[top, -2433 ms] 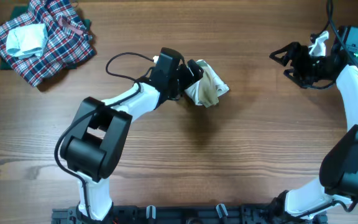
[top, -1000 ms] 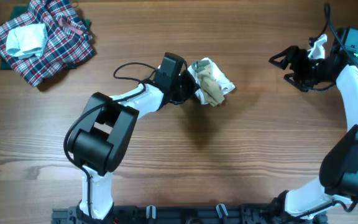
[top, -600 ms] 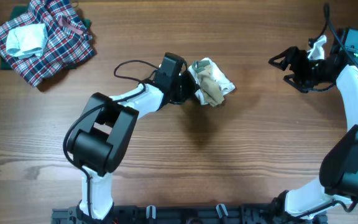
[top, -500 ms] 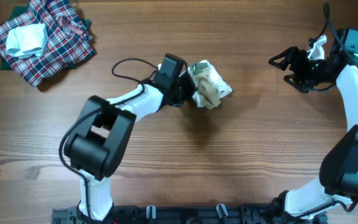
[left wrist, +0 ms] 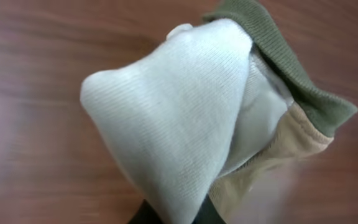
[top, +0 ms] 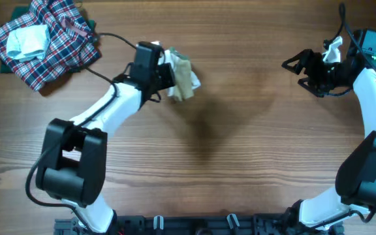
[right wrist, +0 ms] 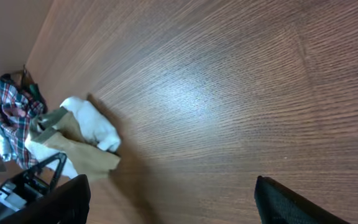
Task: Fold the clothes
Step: 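Grasp the white-and-tan t-shirt bundle with the left gripper and lift it, then carry the bundle with the left gripper to the plaid shirt at top left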
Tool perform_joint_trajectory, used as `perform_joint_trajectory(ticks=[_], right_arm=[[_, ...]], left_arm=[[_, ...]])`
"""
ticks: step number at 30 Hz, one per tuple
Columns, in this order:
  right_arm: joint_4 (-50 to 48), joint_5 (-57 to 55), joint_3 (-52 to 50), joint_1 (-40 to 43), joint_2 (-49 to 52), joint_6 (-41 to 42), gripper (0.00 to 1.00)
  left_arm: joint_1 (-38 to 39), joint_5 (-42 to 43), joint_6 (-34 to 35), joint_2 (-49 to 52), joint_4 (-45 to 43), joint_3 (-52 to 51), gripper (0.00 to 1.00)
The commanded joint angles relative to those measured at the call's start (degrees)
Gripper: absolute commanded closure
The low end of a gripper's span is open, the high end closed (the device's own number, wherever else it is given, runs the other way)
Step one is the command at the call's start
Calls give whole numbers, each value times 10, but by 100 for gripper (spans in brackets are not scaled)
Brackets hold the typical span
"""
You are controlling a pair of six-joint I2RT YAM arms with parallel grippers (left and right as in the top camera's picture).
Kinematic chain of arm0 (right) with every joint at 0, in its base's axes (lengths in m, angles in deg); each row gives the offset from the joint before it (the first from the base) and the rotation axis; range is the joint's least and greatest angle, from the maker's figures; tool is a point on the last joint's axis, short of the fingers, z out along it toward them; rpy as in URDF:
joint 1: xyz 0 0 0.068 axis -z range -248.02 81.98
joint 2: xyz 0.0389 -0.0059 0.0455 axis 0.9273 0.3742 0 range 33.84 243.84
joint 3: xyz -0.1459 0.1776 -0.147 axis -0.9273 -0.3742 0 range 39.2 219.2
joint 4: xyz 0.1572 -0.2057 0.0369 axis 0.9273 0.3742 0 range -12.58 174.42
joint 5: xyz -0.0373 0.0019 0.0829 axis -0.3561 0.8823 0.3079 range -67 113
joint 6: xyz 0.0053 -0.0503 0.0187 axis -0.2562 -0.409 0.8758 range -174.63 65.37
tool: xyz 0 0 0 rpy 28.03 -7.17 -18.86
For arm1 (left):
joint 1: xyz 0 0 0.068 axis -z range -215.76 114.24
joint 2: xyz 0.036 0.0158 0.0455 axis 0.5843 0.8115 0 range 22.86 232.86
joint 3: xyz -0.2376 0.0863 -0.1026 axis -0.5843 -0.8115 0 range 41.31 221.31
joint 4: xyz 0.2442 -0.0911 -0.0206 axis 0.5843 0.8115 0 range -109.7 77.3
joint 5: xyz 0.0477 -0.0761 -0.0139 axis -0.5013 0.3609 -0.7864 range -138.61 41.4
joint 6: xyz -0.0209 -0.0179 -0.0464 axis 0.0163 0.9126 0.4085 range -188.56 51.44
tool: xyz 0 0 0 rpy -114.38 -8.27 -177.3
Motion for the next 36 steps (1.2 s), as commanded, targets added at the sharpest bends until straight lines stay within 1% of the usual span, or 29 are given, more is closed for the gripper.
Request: perform_joint_trajectory(ticks=[1,5,6,8,11,14,18,22,26,36], right_arm=[[4,-5,9,-1,-15,-14,14],[10,-5,9,-1,-15,-14,14],[14,-5,9,-1,-15,-14,15],[17,-5,9,-1,-15,-14,15],[24,-5,9,-1,-15,-14,14],[35,-5,9,-1,-15,-23,14],[39,-5,9,-1,-15,-22,14],[40,-5,9,-1,-15,-22,14],[47,-5,9,-1,-15,-22,14],[47,-6,9,-1,-15,-22,14]], left_arm=[[-42,-30,-95,-9,-4,-4,96],[-91,-34,-141,-9,-17,-4,96],[-115,-37,-167,-9,-34,-4,96],[-141,-56,-171,-9,-60,-4,96],[-178,-61,-197,-9,-99,-3,96],[-207,-62,-224,-9,-103,10,96],[-232,-72,-227,-9,-104,28,96],[-236,-78,-258,-9,-103,51,96],[-237,-117,-259,-9,-103,75,96],[-291,-122,-256,-17,-78,117,96]])
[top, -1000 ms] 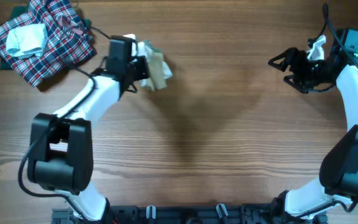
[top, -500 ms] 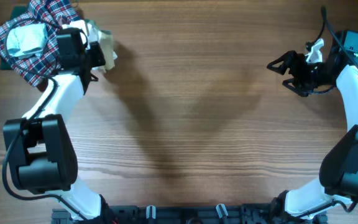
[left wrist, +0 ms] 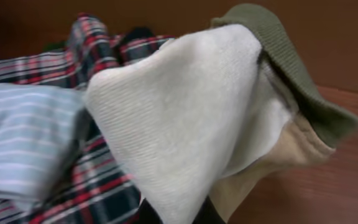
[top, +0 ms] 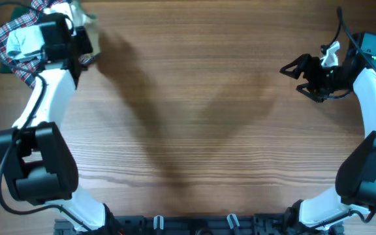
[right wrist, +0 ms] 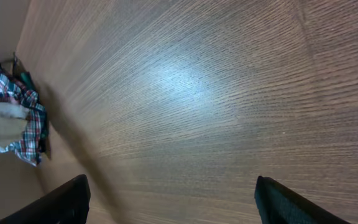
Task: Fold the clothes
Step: 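Carry the bundle with the left gripper to the plaid shirt at top left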
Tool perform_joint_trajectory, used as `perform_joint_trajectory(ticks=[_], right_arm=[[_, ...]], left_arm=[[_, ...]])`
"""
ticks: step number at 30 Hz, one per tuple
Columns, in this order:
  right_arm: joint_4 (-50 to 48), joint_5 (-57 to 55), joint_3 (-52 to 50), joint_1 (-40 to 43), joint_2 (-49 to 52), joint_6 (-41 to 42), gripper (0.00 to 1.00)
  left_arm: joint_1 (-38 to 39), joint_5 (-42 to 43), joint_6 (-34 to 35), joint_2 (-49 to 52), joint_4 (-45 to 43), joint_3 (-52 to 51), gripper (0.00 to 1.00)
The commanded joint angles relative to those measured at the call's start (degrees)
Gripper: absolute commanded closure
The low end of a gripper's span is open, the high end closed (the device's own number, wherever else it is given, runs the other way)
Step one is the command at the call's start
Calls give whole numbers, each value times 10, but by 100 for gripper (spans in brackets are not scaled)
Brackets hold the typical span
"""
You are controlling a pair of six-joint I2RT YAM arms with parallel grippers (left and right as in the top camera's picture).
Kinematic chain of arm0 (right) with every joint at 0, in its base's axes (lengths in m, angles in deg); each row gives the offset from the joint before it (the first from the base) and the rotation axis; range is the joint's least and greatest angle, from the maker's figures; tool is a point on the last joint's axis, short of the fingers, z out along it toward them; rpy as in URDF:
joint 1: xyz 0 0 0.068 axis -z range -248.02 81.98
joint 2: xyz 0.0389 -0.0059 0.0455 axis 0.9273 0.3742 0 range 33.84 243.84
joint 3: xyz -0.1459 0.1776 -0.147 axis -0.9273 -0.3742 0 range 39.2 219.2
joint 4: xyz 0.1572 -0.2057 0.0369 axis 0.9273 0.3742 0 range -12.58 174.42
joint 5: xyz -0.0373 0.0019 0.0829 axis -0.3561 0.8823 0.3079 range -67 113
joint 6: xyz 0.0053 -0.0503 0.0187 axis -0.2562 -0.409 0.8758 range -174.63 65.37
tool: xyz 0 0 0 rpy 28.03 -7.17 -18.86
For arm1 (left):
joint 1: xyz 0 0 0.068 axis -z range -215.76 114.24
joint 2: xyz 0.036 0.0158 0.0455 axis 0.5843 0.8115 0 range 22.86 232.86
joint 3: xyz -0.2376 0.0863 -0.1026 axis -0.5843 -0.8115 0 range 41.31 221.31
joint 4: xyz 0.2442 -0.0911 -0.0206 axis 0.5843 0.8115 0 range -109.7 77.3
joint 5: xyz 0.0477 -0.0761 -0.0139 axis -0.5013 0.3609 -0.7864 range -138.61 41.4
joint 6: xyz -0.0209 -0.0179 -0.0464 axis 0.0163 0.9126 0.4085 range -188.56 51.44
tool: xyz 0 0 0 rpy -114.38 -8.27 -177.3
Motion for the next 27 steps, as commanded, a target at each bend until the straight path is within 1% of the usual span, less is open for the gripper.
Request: perform_joint_trajectory(ticks=[1,5,15,17,21,24,27], right_arm=[[0,-6,9,-1,-15,-9,14],[0,-6,9,-1,-15,-9,14],[2,-6,9,-1,-15,-9,14],[4,-5,9,-2,-15,-9,14],[10,-5,9,-2,-15,-9,14],[14,-5,9,-2,-15,-9,14],[16,-5,9,-2,-15,-9,14]], left_arm=[[-24,-11,-7,-18,2,25,96],[-42,-10,9,-19,2,33,96],[-111,-10,9,-19,-9,34,95],[-126,-10,9,-19,-18,34,94],[-153,30,9,-19,-24,34,91],[-166,39,9,-19,-24,34,90],[-175,39,9,-19,-24,33,87]])
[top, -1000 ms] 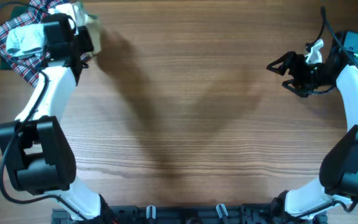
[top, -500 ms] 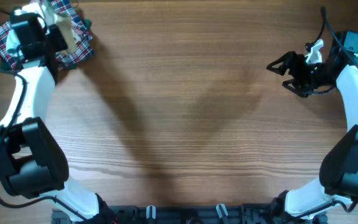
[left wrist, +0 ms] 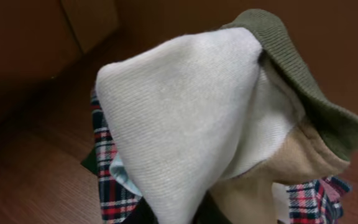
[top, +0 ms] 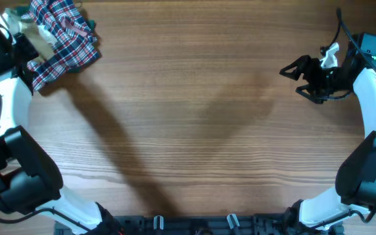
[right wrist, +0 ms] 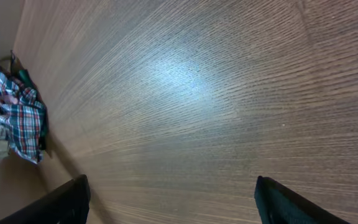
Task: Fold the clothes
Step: 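Carry the bundle with the left gripper to the plaid shirt at top left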
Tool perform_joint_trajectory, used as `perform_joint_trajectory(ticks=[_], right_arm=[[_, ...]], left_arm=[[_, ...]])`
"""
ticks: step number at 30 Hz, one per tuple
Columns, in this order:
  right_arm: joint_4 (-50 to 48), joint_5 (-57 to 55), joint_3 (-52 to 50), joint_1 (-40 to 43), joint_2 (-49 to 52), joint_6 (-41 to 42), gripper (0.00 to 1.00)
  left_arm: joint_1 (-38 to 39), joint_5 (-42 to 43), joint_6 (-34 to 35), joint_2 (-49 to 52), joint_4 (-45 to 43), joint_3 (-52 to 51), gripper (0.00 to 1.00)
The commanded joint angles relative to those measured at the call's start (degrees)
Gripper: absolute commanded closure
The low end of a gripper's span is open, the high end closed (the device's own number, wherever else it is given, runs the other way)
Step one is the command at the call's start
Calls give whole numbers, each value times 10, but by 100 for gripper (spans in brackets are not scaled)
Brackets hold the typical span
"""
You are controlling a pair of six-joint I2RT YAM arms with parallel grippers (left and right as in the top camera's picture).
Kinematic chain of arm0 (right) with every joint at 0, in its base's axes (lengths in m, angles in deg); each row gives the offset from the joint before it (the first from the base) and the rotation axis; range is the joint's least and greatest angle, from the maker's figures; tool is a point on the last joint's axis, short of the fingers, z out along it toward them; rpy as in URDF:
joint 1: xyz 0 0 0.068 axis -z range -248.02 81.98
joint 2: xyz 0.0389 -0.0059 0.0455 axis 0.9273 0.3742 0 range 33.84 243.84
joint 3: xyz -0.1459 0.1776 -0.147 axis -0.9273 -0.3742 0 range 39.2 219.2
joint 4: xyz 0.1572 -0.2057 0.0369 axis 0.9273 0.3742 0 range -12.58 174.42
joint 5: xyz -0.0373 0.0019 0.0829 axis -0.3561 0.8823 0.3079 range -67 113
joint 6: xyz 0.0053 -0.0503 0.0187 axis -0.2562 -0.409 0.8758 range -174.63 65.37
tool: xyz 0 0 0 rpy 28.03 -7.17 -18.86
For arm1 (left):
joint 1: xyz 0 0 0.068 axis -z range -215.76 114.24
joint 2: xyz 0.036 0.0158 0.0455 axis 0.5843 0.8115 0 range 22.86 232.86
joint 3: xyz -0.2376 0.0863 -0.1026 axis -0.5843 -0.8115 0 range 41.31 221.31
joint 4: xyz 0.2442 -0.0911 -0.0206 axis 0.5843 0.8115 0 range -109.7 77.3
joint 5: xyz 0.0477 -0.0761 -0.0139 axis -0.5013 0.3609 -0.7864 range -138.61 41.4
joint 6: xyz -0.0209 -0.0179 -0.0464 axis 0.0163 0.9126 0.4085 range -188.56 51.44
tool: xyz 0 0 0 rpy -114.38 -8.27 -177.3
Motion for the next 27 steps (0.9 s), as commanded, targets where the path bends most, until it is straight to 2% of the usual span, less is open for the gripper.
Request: perform_joint_trajectory(ticks=[1,3,4,5,8,9,19,24,27], right_arm=[[2,-5,9,-2,-15,-9,14],[3,-5,9,-2,-15,-9,14],[4,-5,9,-2,-15,-9,14],[4,-5,9,-2,-15,-9,14],[4,-5,9,-2,-15,-9,14],[4,-5,9,-2,-15,-9,14],[4,-5,9,-2,-15,-10,14],[4,-5,9,-2,-15,-12,14],[4,-5,9,-2,-15,-14,14]], left_arm=[[-16,9,4,-19,-4,16,82],[-17,10,4,-19,-4,16,71],[-17,9,4,-19,-4,16,50],[-17,10,8,-19,-3,16,36],[-17,9,39,-19,-4,16,23],[-17,9,53,-19,-4,16,14],[-17,12,81,-19,23,16,16],[-17,12,81,-29,24,17,9],[-17,12,87,-68,27,19,7]])
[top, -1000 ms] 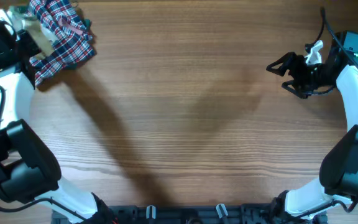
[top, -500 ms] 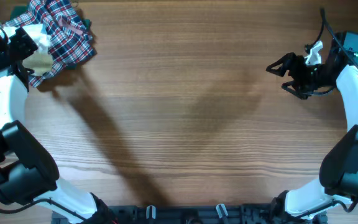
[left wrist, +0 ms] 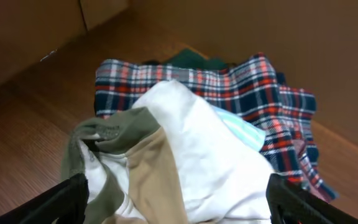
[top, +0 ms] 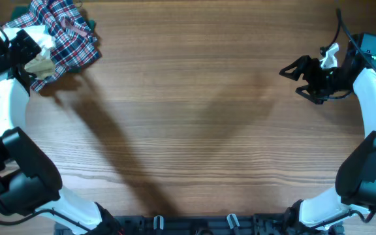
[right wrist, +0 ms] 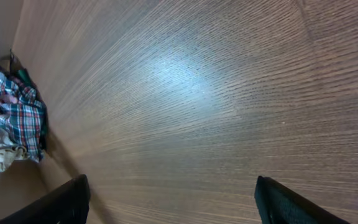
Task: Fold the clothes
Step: 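Carry the bundle with the left gripper to the plaid shirt at top left, then lower the bundle onto the plaid shirt with the left gripper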
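A crumpled white, tan and olive garment (left wrist: 166,162) lies on the near-left edge of the plaid pile (left wrist: 241,106), also seen in the overhead view as the garment (top: 40,55) against the red plaid cloth (top: 67,36). My left gripper (left wrist: 179,214) stands open right over it, fingers (left wrist: 61,202) wide apart, nothing held. In the overhead view the left gripper (top: 19,40) is at the table's far left corner. My right gripper (top: 291,68) hovers open at the right side, over bare wood; its fingertips (right wrist: 278,199) frame empty table.
The clothes pile holds a plaid shirt, a pale blue striped piece (left wrist: 244,134) and a dark green item (left wrist: 191,60). A brown wall or box (left wrist: 36,31) rises behind the pile. The table edge lies left of the pile.
My left gripper has opened and the white, tan and olive garment now lies on the pile's edge instead of hanging from the jaws. The right arm has not moved.
My left gripper held the bunched garment over the table's middle left. Then it was carrying it at the plaid pile, then further toward the far left corner. Now the garment rests on the pile and the jaws are open. The right gripper stayed open at the right.
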Tool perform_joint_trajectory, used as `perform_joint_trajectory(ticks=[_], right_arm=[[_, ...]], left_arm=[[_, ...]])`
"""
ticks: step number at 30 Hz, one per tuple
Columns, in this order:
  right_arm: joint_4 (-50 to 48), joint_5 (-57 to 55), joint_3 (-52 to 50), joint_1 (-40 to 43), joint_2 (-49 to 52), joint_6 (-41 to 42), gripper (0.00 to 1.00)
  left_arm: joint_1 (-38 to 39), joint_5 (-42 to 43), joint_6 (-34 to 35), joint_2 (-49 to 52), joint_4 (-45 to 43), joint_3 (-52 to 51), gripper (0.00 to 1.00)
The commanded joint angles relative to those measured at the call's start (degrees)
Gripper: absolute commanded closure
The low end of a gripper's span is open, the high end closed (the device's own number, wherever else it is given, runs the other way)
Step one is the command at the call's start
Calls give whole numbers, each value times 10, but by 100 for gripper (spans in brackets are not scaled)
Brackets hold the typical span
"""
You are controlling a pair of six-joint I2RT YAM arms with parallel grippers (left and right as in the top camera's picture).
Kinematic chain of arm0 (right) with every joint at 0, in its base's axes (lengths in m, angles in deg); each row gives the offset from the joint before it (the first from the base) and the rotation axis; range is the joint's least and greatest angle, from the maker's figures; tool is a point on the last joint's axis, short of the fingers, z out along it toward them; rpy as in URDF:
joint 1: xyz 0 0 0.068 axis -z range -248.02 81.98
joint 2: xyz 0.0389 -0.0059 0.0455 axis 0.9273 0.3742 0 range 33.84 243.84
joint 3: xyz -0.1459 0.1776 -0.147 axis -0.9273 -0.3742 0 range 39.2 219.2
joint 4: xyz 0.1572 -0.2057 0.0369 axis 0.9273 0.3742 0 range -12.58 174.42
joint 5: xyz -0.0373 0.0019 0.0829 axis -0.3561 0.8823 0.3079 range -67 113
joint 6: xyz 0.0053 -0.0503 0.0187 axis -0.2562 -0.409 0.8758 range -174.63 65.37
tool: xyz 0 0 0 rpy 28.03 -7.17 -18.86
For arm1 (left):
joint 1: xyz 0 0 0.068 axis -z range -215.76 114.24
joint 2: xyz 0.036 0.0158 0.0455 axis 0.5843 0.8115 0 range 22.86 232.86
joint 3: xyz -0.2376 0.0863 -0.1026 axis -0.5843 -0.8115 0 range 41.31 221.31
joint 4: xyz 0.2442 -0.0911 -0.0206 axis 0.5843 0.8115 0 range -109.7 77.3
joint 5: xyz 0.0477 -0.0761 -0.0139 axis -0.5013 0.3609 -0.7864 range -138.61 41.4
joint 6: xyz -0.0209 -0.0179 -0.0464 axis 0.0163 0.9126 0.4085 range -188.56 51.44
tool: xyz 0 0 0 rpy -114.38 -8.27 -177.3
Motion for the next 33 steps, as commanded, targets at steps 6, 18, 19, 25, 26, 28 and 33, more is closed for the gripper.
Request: perform_joint_trajectory(ticks=[6,18,19,25,26,28,33], right_arm=[[-12,-5,9,-1,-15,-14,14],[-10,-5,8,-2,-15,-38,14],[-7,-5,8,-1,-15,-42,14],[3,-5,8,-1,-15,-45,14],[3,-5,8,-1,-15,-45,14],[3,-5,8,-1,-15,-45,14],[3,-5,8,-1,-15,-45,14]], left_arm=[[-5,7,185,-195,188,16,0],[-50,91,302,-64,284,-45,0],[-51,100,297,-51,274,-45,0],[-51,123,282,-7,211,-45,0],[-51,123,275,-9,205,-45,0],[-51,123,272,-11,193,-45,0],[-51,135,269,-11,170,-45,1]])
